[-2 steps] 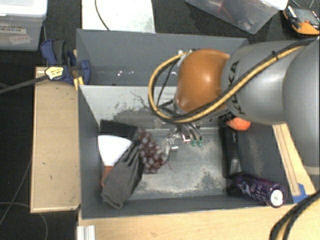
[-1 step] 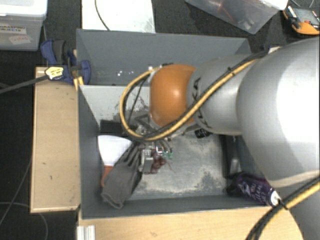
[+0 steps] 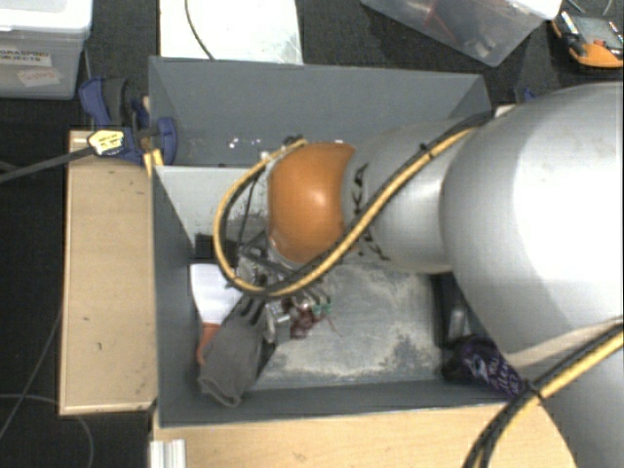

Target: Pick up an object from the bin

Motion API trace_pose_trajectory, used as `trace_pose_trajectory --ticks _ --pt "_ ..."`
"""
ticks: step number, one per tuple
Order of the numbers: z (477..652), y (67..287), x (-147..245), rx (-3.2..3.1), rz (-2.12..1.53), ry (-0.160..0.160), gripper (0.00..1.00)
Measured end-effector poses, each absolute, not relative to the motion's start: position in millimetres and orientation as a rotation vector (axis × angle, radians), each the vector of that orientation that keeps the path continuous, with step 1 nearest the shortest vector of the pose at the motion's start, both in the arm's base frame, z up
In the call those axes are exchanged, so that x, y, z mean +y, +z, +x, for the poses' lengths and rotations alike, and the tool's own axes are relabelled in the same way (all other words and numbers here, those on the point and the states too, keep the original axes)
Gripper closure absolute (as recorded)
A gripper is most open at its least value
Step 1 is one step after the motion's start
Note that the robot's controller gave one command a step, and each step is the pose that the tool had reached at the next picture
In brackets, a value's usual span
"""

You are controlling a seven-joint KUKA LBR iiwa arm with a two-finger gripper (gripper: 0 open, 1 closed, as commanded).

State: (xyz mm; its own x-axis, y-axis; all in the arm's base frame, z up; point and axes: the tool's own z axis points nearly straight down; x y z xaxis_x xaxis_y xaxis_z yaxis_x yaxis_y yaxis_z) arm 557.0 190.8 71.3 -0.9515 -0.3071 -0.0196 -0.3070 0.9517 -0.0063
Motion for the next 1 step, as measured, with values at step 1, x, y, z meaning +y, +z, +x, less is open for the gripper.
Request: trace_pose_trajectory --ticks 1 --pt "560.1 71.8 144.6 3.124 0.329 0.005 1.00"
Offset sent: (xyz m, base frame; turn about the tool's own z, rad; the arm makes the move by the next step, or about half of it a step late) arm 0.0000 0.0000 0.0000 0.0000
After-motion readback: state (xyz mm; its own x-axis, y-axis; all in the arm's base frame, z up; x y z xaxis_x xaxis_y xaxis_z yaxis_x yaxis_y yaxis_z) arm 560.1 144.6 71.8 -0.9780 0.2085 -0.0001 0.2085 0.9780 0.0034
